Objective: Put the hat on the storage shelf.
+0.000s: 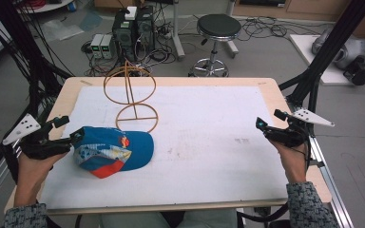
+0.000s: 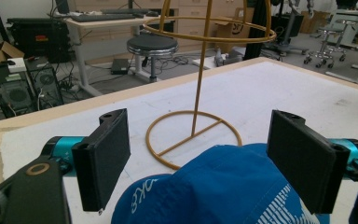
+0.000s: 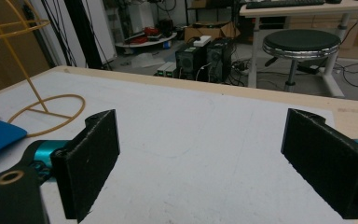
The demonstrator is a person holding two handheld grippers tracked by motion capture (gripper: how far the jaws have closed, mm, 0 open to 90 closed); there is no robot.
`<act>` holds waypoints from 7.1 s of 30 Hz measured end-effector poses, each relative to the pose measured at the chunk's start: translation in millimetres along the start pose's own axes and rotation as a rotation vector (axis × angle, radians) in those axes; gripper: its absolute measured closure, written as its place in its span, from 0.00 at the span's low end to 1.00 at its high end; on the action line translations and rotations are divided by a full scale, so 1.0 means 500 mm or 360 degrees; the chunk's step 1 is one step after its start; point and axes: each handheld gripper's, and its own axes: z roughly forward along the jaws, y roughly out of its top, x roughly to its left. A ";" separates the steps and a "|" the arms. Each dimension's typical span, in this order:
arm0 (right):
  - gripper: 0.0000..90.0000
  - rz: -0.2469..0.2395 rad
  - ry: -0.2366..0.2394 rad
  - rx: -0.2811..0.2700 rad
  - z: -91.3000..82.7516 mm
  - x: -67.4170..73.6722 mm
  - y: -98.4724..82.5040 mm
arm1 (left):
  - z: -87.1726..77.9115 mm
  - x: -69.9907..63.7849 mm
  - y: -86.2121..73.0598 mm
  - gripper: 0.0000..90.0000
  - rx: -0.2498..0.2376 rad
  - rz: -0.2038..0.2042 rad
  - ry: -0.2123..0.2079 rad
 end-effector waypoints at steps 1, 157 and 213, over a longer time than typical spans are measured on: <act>0.12 0.0000 0.0000 0.0000 0.000 0.000 0.000 | 0.000 0.000 0.000 0.24 -0.0001 -0.0001 -0.0002; 0.12 0.0039 0.0013 -0.0024 -0.007 -0.013 0.005 | 0.155 -0.166 0.525 0.97 -0.0113 0.0648 -0.0764; 0.12 0.0049 0.0016 0.0017 0.001 -0.017 -0.003 | 0.306 0.087 0.328 0.97 0.0197 0.0320 -0.0368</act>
